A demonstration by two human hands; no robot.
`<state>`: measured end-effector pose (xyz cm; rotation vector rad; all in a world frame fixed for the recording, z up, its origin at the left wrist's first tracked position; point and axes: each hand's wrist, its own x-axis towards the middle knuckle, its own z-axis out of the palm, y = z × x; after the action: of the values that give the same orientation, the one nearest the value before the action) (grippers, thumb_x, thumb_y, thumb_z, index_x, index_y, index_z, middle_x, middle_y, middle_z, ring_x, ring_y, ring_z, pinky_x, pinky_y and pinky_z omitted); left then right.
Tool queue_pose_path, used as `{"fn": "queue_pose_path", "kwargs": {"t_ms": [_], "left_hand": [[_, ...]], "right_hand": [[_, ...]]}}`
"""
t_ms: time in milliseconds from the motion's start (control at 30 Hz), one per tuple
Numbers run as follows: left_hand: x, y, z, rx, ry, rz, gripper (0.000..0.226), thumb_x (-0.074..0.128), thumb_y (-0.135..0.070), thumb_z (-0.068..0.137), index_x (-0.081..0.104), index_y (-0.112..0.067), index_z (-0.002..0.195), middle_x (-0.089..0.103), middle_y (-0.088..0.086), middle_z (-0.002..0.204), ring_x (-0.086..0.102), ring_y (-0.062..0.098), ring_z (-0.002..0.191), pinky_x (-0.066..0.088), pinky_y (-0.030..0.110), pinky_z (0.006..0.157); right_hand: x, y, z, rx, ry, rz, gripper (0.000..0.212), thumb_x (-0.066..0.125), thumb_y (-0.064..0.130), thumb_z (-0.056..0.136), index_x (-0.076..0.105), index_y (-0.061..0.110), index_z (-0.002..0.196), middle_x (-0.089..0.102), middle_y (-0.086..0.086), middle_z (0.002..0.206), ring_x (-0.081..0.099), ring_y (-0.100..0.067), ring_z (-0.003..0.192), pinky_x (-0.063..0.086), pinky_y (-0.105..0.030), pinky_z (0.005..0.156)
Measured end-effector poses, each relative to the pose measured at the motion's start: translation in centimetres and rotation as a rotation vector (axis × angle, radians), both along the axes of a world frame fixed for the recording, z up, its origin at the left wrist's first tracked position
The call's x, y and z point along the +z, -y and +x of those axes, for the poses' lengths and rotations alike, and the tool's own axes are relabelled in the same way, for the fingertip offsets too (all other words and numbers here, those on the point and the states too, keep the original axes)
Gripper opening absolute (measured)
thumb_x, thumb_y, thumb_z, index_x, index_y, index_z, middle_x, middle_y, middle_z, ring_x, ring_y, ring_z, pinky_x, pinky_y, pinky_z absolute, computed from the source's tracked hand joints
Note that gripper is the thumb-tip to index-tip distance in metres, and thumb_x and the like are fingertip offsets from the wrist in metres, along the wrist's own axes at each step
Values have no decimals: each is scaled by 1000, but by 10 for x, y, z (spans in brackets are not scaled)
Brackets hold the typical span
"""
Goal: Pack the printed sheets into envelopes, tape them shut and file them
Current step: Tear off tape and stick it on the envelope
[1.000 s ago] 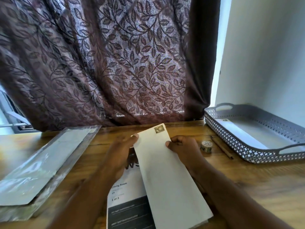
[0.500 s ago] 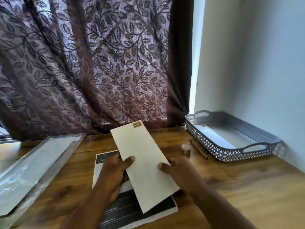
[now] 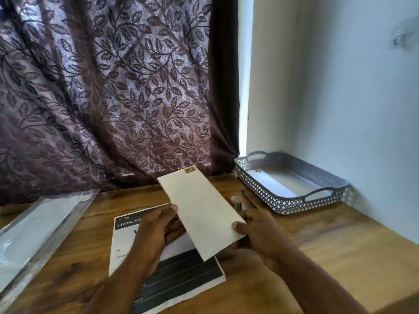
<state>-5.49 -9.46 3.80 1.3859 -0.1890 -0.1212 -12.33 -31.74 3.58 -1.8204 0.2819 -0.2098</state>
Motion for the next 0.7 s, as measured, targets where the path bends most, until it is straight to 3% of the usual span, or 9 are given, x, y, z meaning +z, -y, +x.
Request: {"fn": "queue_pose_path", "kwargs": {"t_ms": [100, 200, 333, 467, 600, 700], "left_hand": [[1, 28, -3, -98, -3, -8, 20, 53, -12, 101, 68, -4, 113, 77, 14, 104, 74, 28, 99, 56, 42, 92], [-8, 63, -4, -190, -27, 58, 17, 56, -7, 99, 65, -2, 112, 77, 17, 102, 74, 31, 97, 59, 41, 88], [-13, 113, -6, -337, -4, 156, 15, 62, -10, 97, 66, -8, 112, 77, 12, 103, 74, 29, 97, 60, 39, 83], [-12, 151, 4, -371, 75, 162, 11, 66, -9, 95, 67, -10, 105, 73, 14, 102, 69, 21, 85, 54, 34, 72], [-19, 171, 4, -320, 141, 163, 14, 70, -11, 92, 67, -11, 106, 73, 15, 103, 72, 19, 85, 57, 33, 74], [-29, 175, 2, -319, 212, 183, 21, 76, -15, 83, 69, -14, 103, 73, 12, 95, 69, 17, 83, 58, 32, 74]], "right_hand": [[18, 39, -2, -191, 153, 16, 7, 74, 10, 88, 73, 3, 90, 76, -15, 79, 74, -36, 66, 60, -59, 77], [43, 87, -6, -387, 257, -91, 6, 70, 8, 91, 72, 7, 85, 75, -12, 78, 74, -31, 60, 62, -57, 72], [61, 149, -1, -563, 214, -162, 22, 57, -2, 92, 69, 8, 78, 73, -9, 75, 74, -33, 57, 60, -59, 78], [66, 182, 14, -633, 94, -286, 23, 47, -2, 89, 71, 0, 87, 73, -8, 72, 73, -29, 52, 63, -45, 71], [62, 188, 31, -608, -19, -409, 18, 47, 3, 91, 64, 0, 96, 74, -10, 69, 71, -19, 47, 48, -25, 54], [61, 189, 45, -580, -29, -476, 17, 47, 1, 91, 64, 2, 90, 75, -10, 75, 71, -20, 47, 42, -22, 49]]}}
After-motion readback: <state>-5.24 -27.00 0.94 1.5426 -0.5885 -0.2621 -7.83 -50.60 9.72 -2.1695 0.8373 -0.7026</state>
